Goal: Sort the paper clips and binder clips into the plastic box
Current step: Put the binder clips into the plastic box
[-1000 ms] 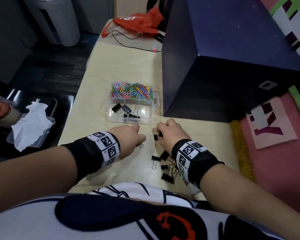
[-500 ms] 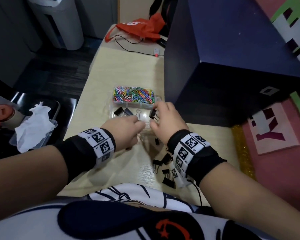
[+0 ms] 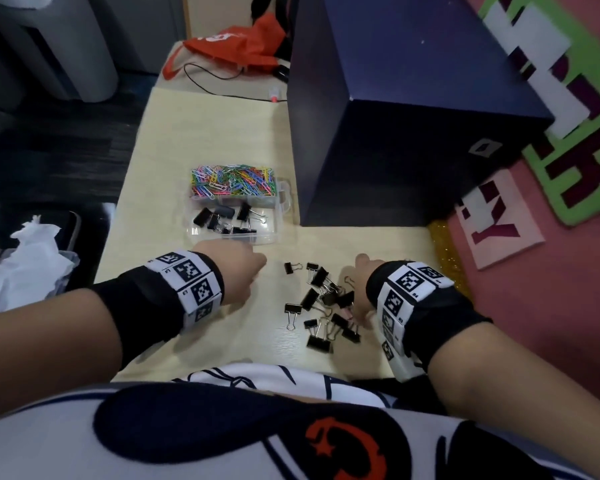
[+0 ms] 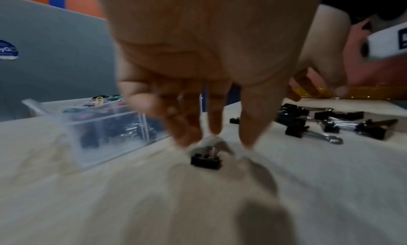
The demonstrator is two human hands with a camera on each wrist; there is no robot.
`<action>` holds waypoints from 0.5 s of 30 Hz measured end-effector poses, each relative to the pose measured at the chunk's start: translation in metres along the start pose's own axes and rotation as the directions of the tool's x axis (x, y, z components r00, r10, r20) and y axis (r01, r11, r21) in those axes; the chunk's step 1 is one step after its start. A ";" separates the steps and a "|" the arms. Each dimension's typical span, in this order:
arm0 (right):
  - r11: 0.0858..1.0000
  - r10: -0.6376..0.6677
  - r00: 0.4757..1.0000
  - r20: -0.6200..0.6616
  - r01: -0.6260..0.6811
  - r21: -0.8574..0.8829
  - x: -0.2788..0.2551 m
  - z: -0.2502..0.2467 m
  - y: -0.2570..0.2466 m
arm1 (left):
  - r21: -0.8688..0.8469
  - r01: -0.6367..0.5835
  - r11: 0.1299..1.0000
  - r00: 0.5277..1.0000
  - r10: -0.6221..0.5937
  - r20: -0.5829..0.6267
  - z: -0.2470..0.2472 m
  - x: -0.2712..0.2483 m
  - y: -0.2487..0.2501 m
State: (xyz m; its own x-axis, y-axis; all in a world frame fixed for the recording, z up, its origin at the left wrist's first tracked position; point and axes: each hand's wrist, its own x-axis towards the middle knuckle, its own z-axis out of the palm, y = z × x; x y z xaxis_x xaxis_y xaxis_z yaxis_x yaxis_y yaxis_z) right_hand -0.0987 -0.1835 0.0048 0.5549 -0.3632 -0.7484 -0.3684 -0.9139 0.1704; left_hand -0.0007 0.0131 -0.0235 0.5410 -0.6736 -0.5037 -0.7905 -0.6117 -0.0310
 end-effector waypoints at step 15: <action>0.924 -0.021 0.972 -0.233 0.107 0.366 0.022 0.029 -0.028 | -0.073 0.079 0.994 0.994 -0.074 0.080 0.022 0.008 0.004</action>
State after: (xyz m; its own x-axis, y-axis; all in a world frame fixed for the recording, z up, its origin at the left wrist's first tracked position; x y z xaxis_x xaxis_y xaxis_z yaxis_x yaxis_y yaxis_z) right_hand -0.0975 -0.1603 -0.0346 0.7207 -0.3763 -0.5822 -0.5542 -0.8173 -0.1577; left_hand -0.0055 0.0147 -0.0464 0.5730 -0.5916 -0.5672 -0.7218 -0.6920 -0.0074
